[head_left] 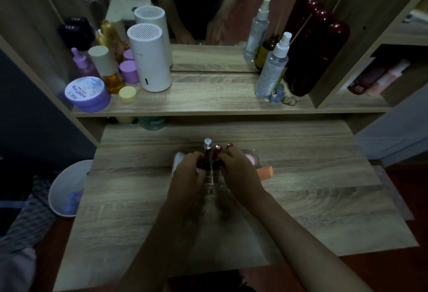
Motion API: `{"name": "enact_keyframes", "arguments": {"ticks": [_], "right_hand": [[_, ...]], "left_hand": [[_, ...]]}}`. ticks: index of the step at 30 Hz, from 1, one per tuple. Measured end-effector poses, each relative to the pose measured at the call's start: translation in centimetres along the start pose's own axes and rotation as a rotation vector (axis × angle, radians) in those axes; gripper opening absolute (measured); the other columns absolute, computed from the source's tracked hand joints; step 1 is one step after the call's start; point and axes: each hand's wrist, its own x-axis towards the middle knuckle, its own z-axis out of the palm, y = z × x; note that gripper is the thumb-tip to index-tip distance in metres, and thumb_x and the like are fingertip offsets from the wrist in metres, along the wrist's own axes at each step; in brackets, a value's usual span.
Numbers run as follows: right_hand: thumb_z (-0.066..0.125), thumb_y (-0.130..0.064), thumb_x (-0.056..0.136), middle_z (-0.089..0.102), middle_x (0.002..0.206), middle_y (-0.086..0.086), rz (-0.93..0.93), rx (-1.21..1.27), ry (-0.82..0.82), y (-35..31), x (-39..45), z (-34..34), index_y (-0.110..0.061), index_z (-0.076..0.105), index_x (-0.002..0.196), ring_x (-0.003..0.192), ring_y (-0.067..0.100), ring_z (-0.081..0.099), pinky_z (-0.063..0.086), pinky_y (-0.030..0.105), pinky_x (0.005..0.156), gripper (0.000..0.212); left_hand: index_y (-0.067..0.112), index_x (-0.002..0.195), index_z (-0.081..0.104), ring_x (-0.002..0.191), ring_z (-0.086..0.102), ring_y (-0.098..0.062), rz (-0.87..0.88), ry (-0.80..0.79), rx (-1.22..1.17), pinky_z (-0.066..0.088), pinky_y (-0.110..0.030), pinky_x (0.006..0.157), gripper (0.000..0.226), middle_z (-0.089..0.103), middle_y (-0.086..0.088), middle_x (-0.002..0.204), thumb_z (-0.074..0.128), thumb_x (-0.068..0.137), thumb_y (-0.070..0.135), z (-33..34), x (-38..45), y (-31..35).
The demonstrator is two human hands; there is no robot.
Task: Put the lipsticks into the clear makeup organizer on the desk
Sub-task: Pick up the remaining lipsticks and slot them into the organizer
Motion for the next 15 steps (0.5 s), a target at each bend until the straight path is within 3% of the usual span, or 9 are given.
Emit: {"name": "enact_keyframes", "arguments": {"ticks": [4, 9, 15], "right_hand": [[0.060, 0.001, 0.082, 0.066, 0.106, 0.019, -0.058, 0.004, 0.027, -0.2, 0.0, 0.1, -0.001, 0.067, 0.098, 0.094, 0.029, 0.063, 0.048, 0.030, 0.072, 0.018], [0.058, -0.005, 0.085, 0.060, 0.119, 0.019, -0.080, 0.003, -0.053, 0.1, 0.1, 0.9, -0.001, 0.062, 0.108, 0.106, 0.030, 0.056, 0.052, 0.039, 0.088, 0.023], [0.063, -0.007, 0.081, 0.062, 0.110, 0.020, -0.080, 0.017, -0.064, 0.0, 0.6, 1.2, -0.001, 0.060, 0.103, 0.099, 0.032, 0.056, 0.042, 0.031, 0.077, 0.023]], "left_hand": [[0.012, 0.103, 0.061, 0.084, 0.043, -0.001, 0.008, 0.034, -0.015, 0.037, -0.012, 0.074, 0.028, 0.063, -0.006, 0.101, 0.062, 0.077, 0.002, 0.0, 0.0, 0.2], [0.009, 0.108, 0.061, 0.096, 0.054, -0.011, -0.030, 0.016, -0.009, 0.044, -0.022, 0.083, 0.031, 0.064, -0.009, 0.109, 0.065, 0.077, 0.004, 0.0, 0.2, 0.4], [0.008, 0.108, 0.060, 0.095, 0.051, -0.008, -0.049, 0.014, -0.029, 0.042, -0.021, 0.083, 0.027, 0.063, -0.011, 0.111, 0.059, 0.082, 0.003, 0.0, 0.1, 0.8]]}}
